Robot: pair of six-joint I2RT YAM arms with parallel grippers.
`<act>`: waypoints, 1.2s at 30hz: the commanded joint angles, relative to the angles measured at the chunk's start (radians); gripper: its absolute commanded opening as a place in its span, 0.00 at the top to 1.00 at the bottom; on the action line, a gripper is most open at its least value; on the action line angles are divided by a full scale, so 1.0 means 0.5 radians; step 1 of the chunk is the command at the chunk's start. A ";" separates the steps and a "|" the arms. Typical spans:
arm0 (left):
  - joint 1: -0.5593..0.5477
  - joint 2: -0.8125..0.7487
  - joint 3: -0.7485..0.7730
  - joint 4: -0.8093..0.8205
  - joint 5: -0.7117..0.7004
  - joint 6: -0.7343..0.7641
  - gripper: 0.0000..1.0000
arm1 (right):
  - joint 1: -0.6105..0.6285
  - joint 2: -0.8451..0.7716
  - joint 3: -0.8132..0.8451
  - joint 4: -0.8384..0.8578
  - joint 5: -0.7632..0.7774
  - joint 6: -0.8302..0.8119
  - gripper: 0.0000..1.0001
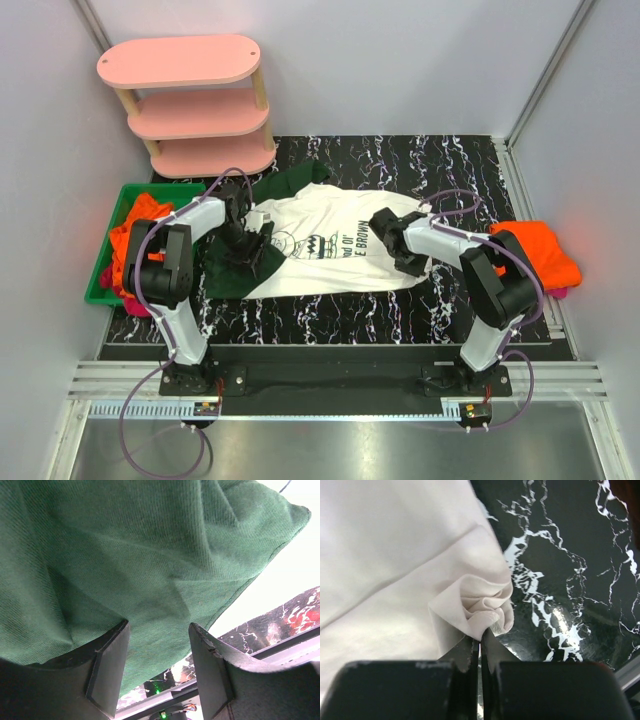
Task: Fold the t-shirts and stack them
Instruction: Fold the flattened tshirt in 1/3 of the way
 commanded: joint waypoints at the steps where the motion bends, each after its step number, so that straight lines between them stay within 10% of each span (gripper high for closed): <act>1: -0.011 -0.006 -0.015 0.021 -0.014 -0.011 0.43 | 0.047 -0.032 0.147 0.028 0.133 -0.053 1.00; 19: -0.004 0.009 -0.009 0.054 -0.091 -0.063 0.44 | 0.001 -0.525 0.255 -0.061 0.422 -0.267 1.00; 36: -0.004 -0.034 -0.061 0.067 -0.118 -0.057 0.44 | 0.169 -0.121 0.384 0.798 -0.726 -0.986 1.00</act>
